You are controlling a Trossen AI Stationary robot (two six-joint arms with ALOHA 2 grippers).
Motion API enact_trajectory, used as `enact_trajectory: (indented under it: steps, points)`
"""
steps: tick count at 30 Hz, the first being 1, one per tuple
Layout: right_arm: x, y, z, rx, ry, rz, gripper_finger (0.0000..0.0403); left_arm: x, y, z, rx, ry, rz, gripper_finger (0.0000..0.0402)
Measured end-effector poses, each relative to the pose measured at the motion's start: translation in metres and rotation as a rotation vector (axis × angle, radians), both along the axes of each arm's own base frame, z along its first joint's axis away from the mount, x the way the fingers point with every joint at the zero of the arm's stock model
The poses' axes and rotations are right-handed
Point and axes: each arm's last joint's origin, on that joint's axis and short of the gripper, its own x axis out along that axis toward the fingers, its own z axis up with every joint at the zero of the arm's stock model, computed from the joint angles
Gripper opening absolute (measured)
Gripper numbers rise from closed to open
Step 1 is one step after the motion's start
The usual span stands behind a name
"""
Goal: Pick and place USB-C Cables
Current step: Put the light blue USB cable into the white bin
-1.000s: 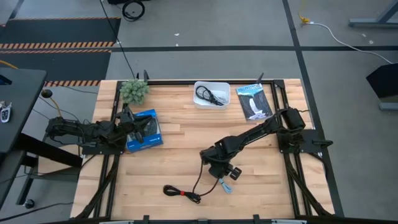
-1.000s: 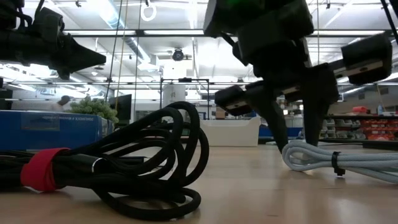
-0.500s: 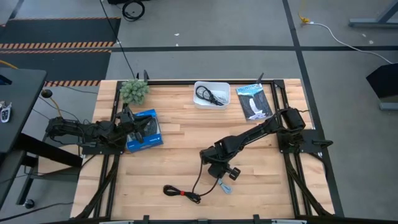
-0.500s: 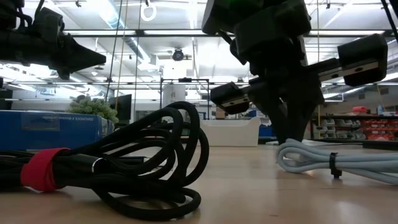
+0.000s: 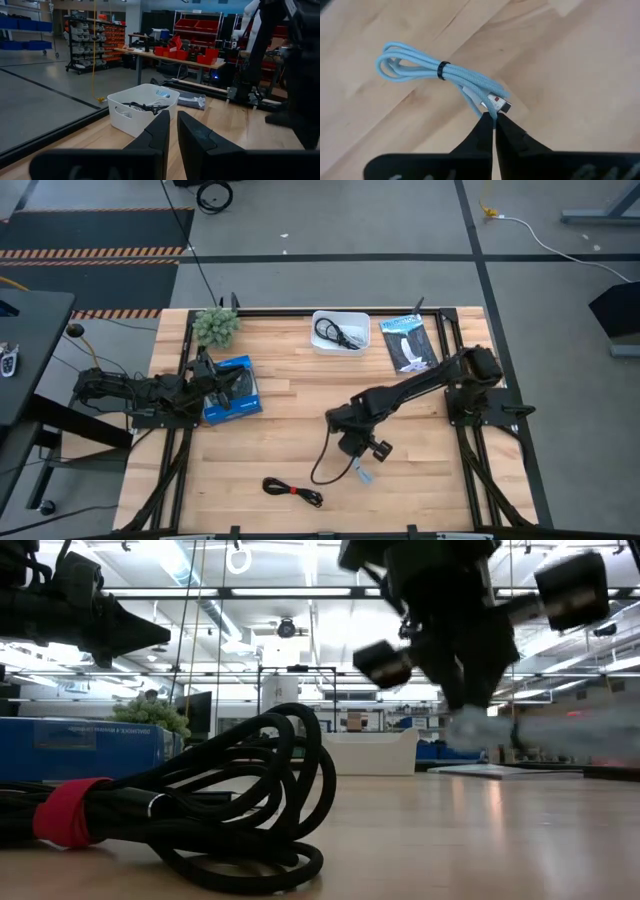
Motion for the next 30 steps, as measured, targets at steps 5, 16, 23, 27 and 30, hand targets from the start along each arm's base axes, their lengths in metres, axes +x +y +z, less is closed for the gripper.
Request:
enact_trajectory:
  steps: [5, 16, 23, 27, 30]
  points:
    - [-0.015, -0.016, 0.044, 0.014, -0.08, -0.035, 0.0006, 0.0, 0.0, 0.0, 0.0, 0.0, 0.0, 0.0043]
    - [-0.038, -0.051, 0.169, 0.017, -0.36, -0.21, 0.0005, 0.0, 0.0, 0.0, 0.0, 0.0, 0.0, 0.0043]
    - [-0.045, -0.074, 0.242, 0.035, -0.541, -0.37, 0.0005, 0.0, 0.0, 0.0, -0.001, 0.0, 0.0, 0.0043]
    - [-0.053, -0.088, 0.274, 0.065, -0.635, -0.453, 0.0005, 0.0, 0.0, 0.0, -0.001, 0.0, 0.0, 0.0043]
    - [-0.061, -0.096, 0.297, 0.081, -0.717, -0.498, 0.0005, 0.0, 0.0, 0.0, 0.0, -0.001, 0.0, 0.0043]
